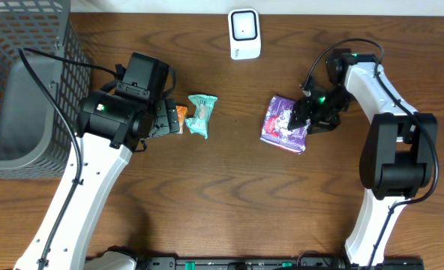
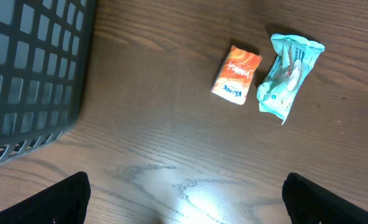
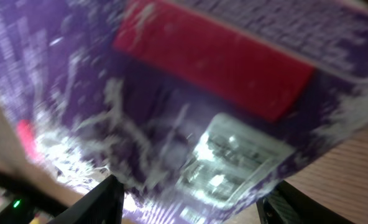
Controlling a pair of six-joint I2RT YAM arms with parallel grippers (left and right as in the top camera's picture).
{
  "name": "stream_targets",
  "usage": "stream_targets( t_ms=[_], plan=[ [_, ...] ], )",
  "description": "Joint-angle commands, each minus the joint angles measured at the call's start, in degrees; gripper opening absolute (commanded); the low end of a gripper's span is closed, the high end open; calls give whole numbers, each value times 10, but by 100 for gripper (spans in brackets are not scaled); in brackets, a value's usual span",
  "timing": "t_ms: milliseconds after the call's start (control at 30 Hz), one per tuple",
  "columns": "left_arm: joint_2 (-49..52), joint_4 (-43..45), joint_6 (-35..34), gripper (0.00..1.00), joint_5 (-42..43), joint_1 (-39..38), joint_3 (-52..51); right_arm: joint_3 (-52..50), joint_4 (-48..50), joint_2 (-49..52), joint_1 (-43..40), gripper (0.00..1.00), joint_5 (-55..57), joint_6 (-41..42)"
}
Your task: Scan the item barcode
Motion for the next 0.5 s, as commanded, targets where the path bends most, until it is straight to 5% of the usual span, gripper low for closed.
stream_targets(
  t_ms=[0,467],
  plan=[
    [-3,-2,-5,98,-1,3,5,10,11,-1,8,62,85,66],
    [-3,-2,-5,98,-1,3,5,199,-142,-1,28,81,215,138]
  ],
)
